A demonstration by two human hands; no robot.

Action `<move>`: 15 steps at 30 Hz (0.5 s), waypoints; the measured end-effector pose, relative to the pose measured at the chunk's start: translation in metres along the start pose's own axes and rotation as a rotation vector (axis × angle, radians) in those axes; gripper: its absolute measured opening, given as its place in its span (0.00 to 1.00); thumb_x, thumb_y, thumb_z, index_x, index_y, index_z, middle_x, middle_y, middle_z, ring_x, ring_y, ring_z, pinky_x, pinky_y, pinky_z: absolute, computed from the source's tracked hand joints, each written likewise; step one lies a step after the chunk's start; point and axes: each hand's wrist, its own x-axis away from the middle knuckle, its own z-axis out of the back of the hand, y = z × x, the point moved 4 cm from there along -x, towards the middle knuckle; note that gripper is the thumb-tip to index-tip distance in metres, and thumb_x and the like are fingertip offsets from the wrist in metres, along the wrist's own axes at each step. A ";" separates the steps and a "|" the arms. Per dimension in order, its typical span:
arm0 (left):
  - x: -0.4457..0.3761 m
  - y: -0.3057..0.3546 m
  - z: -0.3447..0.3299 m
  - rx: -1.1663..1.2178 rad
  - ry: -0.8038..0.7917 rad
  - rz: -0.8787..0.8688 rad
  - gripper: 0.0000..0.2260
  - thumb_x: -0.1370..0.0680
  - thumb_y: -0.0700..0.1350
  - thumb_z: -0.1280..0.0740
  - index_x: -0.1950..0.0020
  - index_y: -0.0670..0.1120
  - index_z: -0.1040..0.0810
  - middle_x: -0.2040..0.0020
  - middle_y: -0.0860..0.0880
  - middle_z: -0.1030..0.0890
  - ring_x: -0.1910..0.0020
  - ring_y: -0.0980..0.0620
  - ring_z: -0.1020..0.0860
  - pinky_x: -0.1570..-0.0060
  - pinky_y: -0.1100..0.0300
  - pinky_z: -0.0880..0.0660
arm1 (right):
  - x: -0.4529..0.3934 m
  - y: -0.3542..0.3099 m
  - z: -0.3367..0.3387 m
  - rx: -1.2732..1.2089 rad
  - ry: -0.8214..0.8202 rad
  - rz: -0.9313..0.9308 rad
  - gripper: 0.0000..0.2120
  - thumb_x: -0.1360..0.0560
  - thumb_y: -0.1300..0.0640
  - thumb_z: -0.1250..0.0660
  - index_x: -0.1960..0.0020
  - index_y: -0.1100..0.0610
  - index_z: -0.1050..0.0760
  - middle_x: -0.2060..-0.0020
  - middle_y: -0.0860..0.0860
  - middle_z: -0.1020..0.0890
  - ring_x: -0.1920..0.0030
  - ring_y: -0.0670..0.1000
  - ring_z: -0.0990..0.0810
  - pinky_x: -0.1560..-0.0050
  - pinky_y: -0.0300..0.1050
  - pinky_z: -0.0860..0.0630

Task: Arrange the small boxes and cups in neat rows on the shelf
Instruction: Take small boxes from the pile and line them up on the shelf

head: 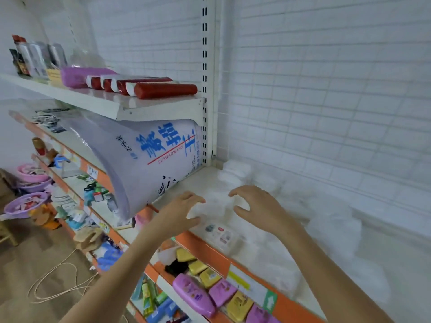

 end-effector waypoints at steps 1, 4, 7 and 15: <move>-0.008 -0.007 -0.007 0.038 -0.048 -0.025 0.25 0.28 0.56 0.35 0.33 0.55 0.33 0.35 0.52 0.33 0.35 0.53 0.34 0.36 0.58 0.35 | -0.013 0.002 -0.008 0.019 -0.033 -0.029 0.17 0.22 0.55 0.40 0.33 0.50 0.32 0.34 0.46 0.29 0.34 0.47 0.33 0.35 0.44 0.38; -0.027 -0.022 -0.026 0.038 -0.159 -0.058 0.25 0.27 0.55 0.35 0.31 0.60 0.37 0.31 0.56 0.40 0.31 0.55 0.41 0.34 0.60 0.41 | -0.041 0.015 -0.037 0.049 -0.145 -0.141 0.23 0.22 0.65 0.46 0.29 0.50 0.38 0.29 0.48 0.35 0.30 0.49 0.38 0.31 0.46 0.40; -0.037 -0.034 -0.033 0.150 -0.175 -0.138 0.24 0.27 0.51 0.33 0.32 0.59 0.34 0.34 0.57 0.40 0.34 0.58 0.40 0.38 0.66 0.38 | -0.054 0.027 -0.064 0.110 -0.249 -0.182 0.27 0.22 0.64 0.45 0.26 0.50 0.45 0.26 0.47 0.43 0.27 0.48 0.45 0.28 0.49 0.44; -0.045 -0.054 -0.030 0.399 -0.127 -0.333 0.22 0.28 0.58 0.34 0.36 0.55 0.29 0.42 0.58 0.33 0.43 0.66 0.33 0.44 0.75 0.36 | -0.060 0.034 -0.074 0.023 -0.081 -0.224 0.23 0.26 0.61 0.35 0.32 0.52 0.33 0.36 0.48 0.31 0.36 0.49 0.30 0.36 0.41 0.34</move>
